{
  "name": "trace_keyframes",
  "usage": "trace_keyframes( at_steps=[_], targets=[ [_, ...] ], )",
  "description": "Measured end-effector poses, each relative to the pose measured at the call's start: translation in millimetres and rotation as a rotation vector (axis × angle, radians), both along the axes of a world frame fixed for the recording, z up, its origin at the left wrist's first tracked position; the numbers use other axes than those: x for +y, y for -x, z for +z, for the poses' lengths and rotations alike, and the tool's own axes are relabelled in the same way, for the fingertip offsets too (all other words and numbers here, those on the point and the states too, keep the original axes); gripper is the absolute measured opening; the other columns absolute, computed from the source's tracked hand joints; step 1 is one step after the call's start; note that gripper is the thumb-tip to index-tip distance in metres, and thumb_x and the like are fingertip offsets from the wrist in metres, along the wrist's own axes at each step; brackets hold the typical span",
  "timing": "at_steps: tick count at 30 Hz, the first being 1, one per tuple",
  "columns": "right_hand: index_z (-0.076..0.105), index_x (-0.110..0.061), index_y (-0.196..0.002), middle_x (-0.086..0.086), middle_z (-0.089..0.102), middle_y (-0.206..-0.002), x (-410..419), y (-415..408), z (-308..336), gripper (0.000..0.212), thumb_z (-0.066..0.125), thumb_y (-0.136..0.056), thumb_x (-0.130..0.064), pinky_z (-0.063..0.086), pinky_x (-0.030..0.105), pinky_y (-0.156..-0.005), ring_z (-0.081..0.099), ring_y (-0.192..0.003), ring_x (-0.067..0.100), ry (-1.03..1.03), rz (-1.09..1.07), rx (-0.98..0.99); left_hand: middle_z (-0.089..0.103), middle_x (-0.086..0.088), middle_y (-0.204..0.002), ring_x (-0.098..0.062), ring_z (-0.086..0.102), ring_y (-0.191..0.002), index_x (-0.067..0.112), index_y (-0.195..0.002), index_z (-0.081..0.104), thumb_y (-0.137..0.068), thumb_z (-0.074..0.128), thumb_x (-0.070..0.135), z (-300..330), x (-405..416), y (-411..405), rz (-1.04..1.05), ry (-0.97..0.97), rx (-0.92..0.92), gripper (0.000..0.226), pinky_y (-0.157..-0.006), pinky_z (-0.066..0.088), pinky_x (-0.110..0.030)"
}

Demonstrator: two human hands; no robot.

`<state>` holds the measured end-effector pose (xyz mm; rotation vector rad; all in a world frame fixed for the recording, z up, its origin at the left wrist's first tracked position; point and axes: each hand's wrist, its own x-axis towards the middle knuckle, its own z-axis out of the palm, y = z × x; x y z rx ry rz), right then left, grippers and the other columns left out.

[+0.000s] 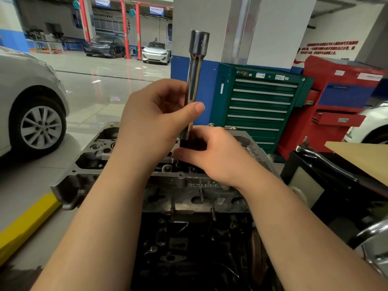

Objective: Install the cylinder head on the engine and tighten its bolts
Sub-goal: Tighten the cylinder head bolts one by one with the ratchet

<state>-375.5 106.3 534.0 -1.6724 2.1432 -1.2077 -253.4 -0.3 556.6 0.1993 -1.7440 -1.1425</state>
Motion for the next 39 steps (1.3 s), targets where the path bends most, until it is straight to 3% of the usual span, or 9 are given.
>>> trace_keyframes(
  at_steps=[6,8,12,18,22,25,28,32,39],
  targets=[
    [0.071,-0.026,-0.119,-0.008,0.079,-0.11,5,6,-1,0.024,0.068,-0.096,-0.021,0.051,0.051,-0.106,0.072,-0.112,0.012,0.125,0.141,-0.223,0.081,0.004,-0.096,-0.014,0.078,-0.091,0.022,-0.132,0.07,-0.095,0.069,0.017,2,5,0,-0.04,-0.049,-0.008,0.037,-0.086,0.063,-0.036],
    [0.071,-0.03,-0.114,-0.009,0.08,-0.103,4,6,-2,0.021,0.071,-0.093,-0.029,0.055,0.051,-0.099,0.074,-0.103,0.012,0.135,0.112,-0.207,0.08,-0.001,-0.097,-0.02,0.077,-0.09,0.026,-0.127,0.071,-0.091,0.074,0.021,3,8,1,-0.031,-0.054,0.012,0.036,-0.084,0.064,-0.041],
    [0.069,-0.039,-0.097,-0.012,0.076,-0.082,-2,0,-5,0.016,0.073,-0.086,-0.05,0.051,0.032,-0.069,0.069,-0.072,0.005,0.191,0.021,-0.074,0.076,-0.004,-0.09,-0.022,0.074,-0.086,0.02,-0.116,0.078,-0.088,0.084,0.02,2,7,1,0.052,-0.034,0.029,0.028,-0.084,0.063,-0.042],
    [0.072,-0.03,-0.115,-0.008,0.079,-0.109,3,2,0,0.019,0.062,-0.102,-0.021,0.053,0.051,-0.105,0.073,-0.11,0.011,0.263,0.123,-0.239,0.079,-0.001,-0.092,-0.017,0.077,-0.09,0.019,-0.116,0.077,-0.095,0.069,0.016,4,6,-2,0.009,-0.035,-0.004,0.023,-0.081,0.064,-0.039],
    [0.072,-0.029,-0.109,-0.011,0.078,-0.099,2,-2,2,0.015,0.073,-0.094,-0.03,0.059,0.043,-0.092,0.074,-0.097,0.008,0.288,0.021,-0.18,0.076,-0.009,-0.096,-0.028,0.074,-0.089,0.022,-0.114,0.078,-0.089,0.079,0.019,6,11,-2,0.048,-0.041,0.029,0.025,-0.083,0.063,-0.047],
    [0.073,-0.027,-0.108,-0.011,0.076,-0.099,-3,-4,9,0.019,0.075,-0.09,-0.034,0.06,0.042,-0.086,0.072,-0.097,0.01,0.321,0.01,-0.078,0.072,-0.021,-0.092,-0.039,0.071,-0.086,0.01,-0.107,0.079,-0.087,0.083,0.016,6,9,-3,0.052,-0.037,0.037,0.021,-0.08,0.062,-0.052],
    [0.074,-0.018,-0.119,-0.002,0.079,-0.11,-5,-2,11,0.021,0.066,-0.099,-0.019,0.057,0.042,-0.098,0.072,-0.108,0.015,0.334,0.148,-0.22,0.076,-0.004,-0.084,-0.019,0.073,-0.08,0.016,-0.116,0.08,-0.087,0.085,0.018,8,5,-6,0.094,-0.027,0.014,0.029,-0.072,0.061,-0.036],
    [0.071,-0.028,-0.117,-0.006,0.079,-0.111,-4,3,5,0.027,0.059,-0.102,-0.008,0.055,0.022,-0.093,0.073,-0.109,0.008,0.344,0.238,-0.405,0.079,-0.006,-0.1,-0.023,0.076,-0.096,0.022,-0.129,0.074,-0.092,0.08,0.019,10,4,-6,0.066,-0.053,-0.002,0.038,-0.087,0.063,-0.051],
    [0.071,-0.028,-0.113,-0.007,0.077,-0.106,-10,6,-1,0.026,0.076,-0.087,-0.034,0.057,0.042,-0.093,0.072,-0.103,0.013,0.35,0.146,-0.351,0.075,-0.013,-0.096,-0.035,0.072,-0.091,0.022,-0.112,0.078,-0.087,0.084,0.018,10,12,-4,0.065,-0.012,0.047,0.026,-0.084,0.061,-0.052]
  ],
)
